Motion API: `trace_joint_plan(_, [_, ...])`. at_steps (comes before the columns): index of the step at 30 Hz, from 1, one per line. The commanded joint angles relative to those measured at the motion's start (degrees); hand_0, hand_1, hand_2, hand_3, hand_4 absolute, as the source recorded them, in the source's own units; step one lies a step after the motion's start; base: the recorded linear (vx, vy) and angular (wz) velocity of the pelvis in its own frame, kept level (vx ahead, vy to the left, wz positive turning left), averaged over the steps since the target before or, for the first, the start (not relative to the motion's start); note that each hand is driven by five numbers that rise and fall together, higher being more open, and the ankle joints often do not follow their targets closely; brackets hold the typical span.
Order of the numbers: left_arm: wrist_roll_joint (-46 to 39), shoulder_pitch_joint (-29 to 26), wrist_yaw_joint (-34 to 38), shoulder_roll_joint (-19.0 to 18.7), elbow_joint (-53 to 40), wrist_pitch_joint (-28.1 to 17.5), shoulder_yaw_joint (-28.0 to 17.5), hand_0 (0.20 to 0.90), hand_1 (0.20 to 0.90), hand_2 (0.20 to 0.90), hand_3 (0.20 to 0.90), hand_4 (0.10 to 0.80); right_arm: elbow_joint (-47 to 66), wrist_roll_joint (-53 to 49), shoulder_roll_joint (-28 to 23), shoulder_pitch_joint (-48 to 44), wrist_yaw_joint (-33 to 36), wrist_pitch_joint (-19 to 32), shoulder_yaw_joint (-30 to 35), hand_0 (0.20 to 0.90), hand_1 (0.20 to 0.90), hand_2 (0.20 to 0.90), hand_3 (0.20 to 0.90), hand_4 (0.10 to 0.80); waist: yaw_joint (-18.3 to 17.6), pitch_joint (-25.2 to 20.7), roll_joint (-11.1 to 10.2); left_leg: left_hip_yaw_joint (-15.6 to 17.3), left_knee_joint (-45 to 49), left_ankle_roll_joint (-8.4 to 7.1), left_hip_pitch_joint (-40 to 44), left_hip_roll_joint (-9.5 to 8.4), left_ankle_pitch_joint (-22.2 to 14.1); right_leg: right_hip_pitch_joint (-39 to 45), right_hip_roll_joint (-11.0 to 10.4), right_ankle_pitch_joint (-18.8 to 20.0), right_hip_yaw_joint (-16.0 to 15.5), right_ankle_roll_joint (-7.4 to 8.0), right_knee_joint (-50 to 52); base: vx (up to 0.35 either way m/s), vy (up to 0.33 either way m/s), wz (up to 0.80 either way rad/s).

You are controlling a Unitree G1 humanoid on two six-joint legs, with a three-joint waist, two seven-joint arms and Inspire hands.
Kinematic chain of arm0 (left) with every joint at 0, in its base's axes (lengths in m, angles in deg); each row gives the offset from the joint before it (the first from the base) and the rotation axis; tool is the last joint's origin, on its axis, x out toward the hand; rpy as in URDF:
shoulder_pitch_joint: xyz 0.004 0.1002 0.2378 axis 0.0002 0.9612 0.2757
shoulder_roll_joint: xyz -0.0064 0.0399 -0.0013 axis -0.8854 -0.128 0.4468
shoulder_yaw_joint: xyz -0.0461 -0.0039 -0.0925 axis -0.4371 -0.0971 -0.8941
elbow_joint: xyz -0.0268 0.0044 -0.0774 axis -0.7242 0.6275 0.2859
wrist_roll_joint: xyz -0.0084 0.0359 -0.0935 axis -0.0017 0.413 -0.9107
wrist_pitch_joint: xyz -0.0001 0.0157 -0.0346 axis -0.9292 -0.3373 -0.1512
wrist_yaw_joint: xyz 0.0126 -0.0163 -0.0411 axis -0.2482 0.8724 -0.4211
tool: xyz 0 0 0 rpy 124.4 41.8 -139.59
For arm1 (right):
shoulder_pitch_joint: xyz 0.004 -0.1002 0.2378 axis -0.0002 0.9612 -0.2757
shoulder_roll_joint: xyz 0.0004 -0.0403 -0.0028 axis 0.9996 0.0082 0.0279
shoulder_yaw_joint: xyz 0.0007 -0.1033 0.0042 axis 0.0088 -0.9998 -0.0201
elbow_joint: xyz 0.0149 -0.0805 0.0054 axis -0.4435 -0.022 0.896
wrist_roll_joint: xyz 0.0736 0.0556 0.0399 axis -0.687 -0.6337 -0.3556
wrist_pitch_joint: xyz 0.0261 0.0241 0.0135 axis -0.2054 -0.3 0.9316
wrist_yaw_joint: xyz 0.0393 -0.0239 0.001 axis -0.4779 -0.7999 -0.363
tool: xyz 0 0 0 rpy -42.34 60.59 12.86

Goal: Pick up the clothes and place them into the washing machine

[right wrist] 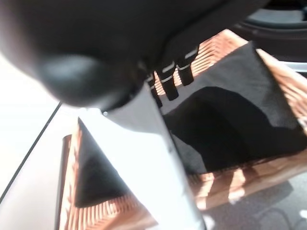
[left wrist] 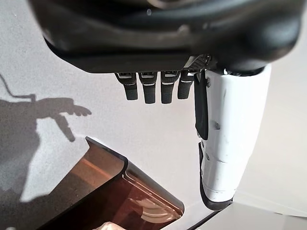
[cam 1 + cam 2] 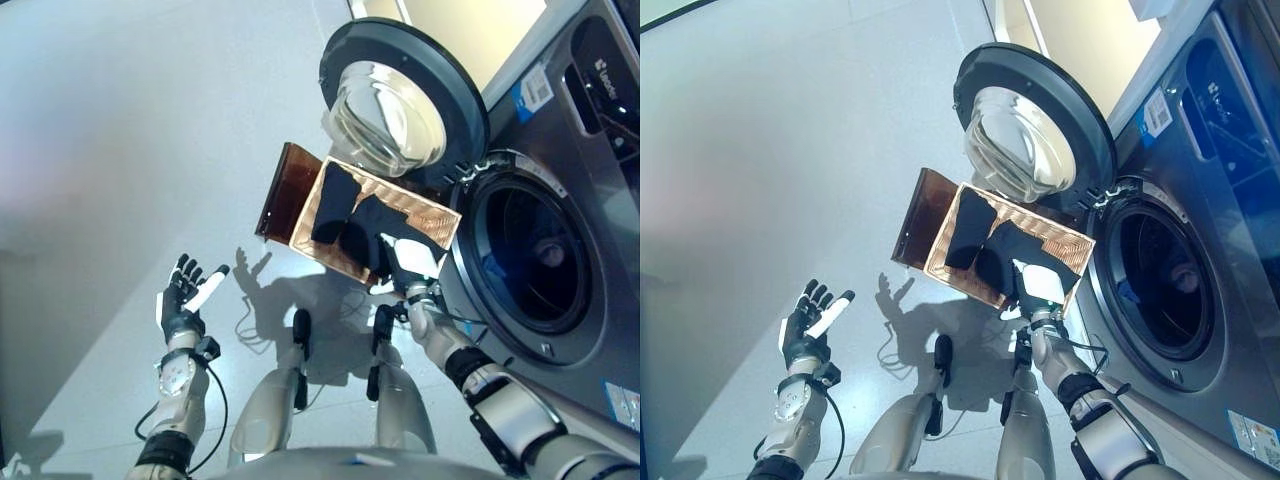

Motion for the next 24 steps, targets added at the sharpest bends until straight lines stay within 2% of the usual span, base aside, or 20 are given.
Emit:
trace_joint_plan(1, [1.8,-0.9,1.2,-2.1,-1.2,-5.9,-1.8,0.9,0.9,0.9,0.9,0.8,1.1,2.4,0.4,-3.2,3.6,0.2,-1.6,0.9,0.9,0.9,0.9,0.8,0.6,-2.3,-1.4,-0.6,5.3,-4.42,-3.9,-0.09,-3.8,0.4,-0.4,-3.1,-0.2,0.48,1.7,0.0,0.0,0.0])
trace_joint_plan(12, [2.5,-0.3,1.6,-2.6,-2.8,-6.1,-1.9,0.9,0.9,0.9,0.9,0.8,2.4,4.7,-1.5,-4.0,7.0,-2.4,0.5,0.9,0.9,0.9,0.9,0.8,0.9,-1.7,-1.0,-0.6,5.2,-4.41,-4.9,-0.16,-3.3,-0.4,-0.5,-2.6,-0.3,0.58,1.5,0.0,0.0,0.0])
trace_joint_plan(24, [2.7,0.2,2.1,-3.0,-2.6,-5.9,-2.1,0.9,0.9,0.9,0.9,0.8,-0.7,5.7,-0.8,-5.6,10.0,-6.0,2.4,0.9,0.9,0.9,0.9,0.8,1.2,-1.3,-0.6,-0.6,5.4,-4.28,-5.9,-0.44,-3.2,-1.6,-0.9,-2.3,-0.3,0.58,1.8,-0.001,0.001,0.0])
